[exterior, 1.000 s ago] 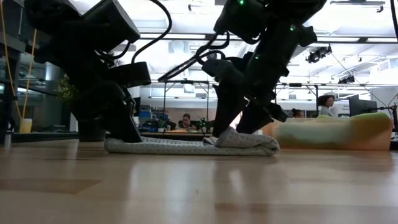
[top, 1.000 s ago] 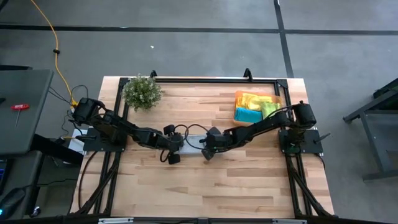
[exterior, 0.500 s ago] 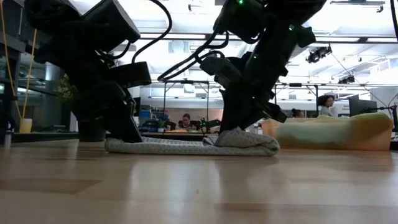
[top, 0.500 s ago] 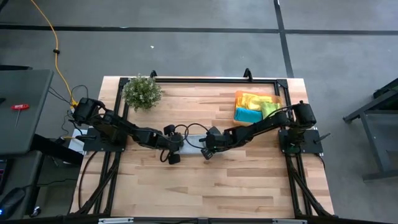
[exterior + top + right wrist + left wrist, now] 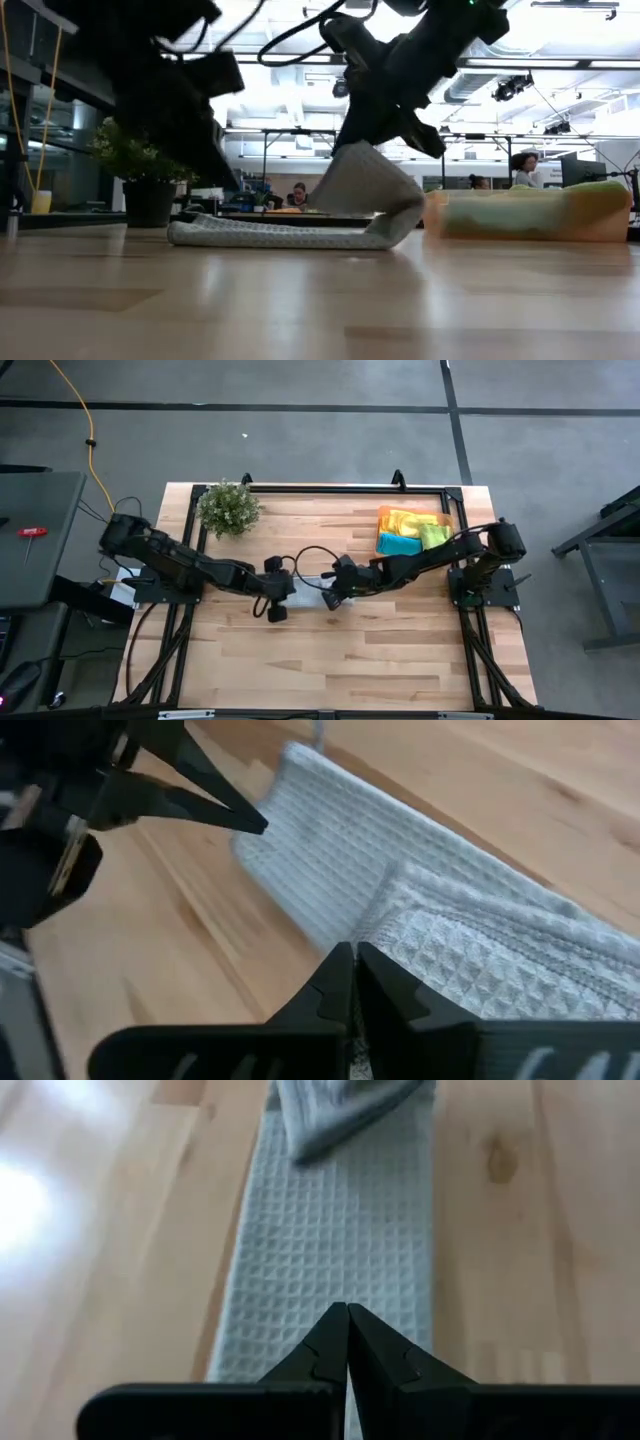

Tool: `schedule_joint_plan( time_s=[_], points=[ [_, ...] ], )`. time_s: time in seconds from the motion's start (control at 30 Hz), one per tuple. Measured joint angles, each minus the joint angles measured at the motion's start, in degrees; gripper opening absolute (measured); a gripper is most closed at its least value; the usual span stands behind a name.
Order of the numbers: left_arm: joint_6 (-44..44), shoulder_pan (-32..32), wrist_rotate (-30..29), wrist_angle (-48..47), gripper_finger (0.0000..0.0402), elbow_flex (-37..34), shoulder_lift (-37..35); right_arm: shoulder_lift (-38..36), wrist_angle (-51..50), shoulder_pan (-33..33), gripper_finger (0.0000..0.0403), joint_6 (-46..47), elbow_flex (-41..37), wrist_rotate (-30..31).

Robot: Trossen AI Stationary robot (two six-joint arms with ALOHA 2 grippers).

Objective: Fold microfiber towels
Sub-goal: Fold the gray microfiber cloth

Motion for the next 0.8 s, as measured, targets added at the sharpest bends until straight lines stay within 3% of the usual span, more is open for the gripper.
schedule_joint_plan(
  time_s=[0.13,0.33,0.5,0.8],
  points=[
    [-0.6,0.0,-0.1,-9.0,0.0,1.4,-5.7,0.5,2.5,0.0,0.0,1.4,0.0,0.0],
    [-8.2,-0.5,0.7,-21.8,0.0,-0.3,-12.4,0.5,7.3,0.0,0.0,1.9,0.0,1.5],
    [-11.7,-0.9,4.4,-18.5,0.0,-5.1,-11.9,0.5,12.2,0.0,0.0,3.0,0.0,2.6],
    [-15.4,-0.8,4.2,-3.5,0.0,-9.4,-6.9,0.5,18.0,0.0,0.0,5.0,0.0,6.2]
  ],
)
